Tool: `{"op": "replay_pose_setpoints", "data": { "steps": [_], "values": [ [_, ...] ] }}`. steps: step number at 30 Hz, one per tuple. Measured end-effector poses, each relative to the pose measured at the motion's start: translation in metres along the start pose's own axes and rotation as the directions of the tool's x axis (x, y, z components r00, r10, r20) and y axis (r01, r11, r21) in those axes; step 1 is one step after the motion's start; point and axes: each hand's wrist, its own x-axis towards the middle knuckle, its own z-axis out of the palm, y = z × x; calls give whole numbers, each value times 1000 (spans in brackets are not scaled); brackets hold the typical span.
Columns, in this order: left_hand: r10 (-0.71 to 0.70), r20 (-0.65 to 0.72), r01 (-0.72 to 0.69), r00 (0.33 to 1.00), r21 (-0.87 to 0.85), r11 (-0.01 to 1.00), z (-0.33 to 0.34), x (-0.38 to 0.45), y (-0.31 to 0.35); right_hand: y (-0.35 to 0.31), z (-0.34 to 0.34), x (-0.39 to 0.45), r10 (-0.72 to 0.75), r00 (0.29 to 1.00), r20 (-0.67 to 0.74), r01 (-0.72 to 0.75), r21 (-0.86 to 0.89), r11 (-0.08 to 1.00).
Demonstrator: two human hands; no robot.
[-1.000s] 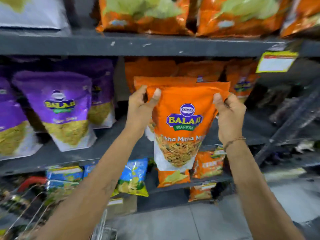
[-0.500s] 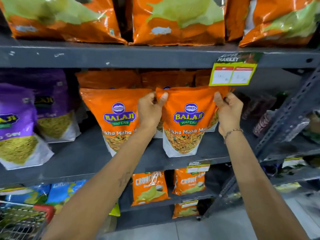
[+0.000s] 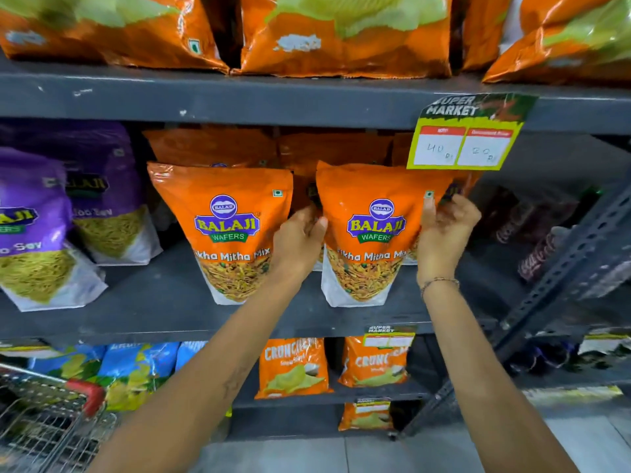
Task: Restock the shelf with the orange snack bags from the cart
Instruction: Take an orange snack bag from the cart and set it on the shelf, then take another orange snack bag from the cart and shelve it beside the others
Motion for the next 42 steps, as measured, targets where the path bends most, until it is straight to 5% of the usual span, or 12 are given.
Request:
{"op": "replay_pose_setpoints", "data": {
  "steps": [3,6,9,13,18,24,28,29,32,34,42],
  "values": [
    [-15,-40,16,999,41,999,-24,-22,-20,7,10,-53,-118,993,-8,117,-53,992],
    [-48,-123,52,991,33,998,-70,-48,-43,11,34,-114,-91,960,265,104,-35,994],
    [-160,-218,166,963,8,986,-136,-78,-75,11,70,-177,-11,831,556,33,-30,999],
    [-303,-398,273,866,-133,953,-224,-138,-122,8,122,-262,75,555,829,-68,-45,997],
    [-436,-599,442,671,-149,885,-324,-239,-177,5,181,-371,102,94,990,-45,-99,994],
    [-628,-662,784,409,-96,613,-422,-385,-237,10,239,-507,161,-405,900,185,-91,978],
    [-708,-537,880,459,162,447,-470,-459,-252,15,263,-589,233,-631,740,346,0,938],
    [-761,-463,891,454,239,386,-480,-475,-259,15,266,-608,261,-672,693,393,35,919],
    [-913,-334,902,236,424,78,-494,-506,-272,17,272,-658,281,-740,611,454,145,879],
    [-948,-285,839,140,542,-39,-491,-515,-277,19,274,-687,273,-759,591,462,195,865],
    [-907,-348,881,237,471,49,-474,-524,-297,42,282,-734,150,-754,639,532,461,710]
  ]
}}
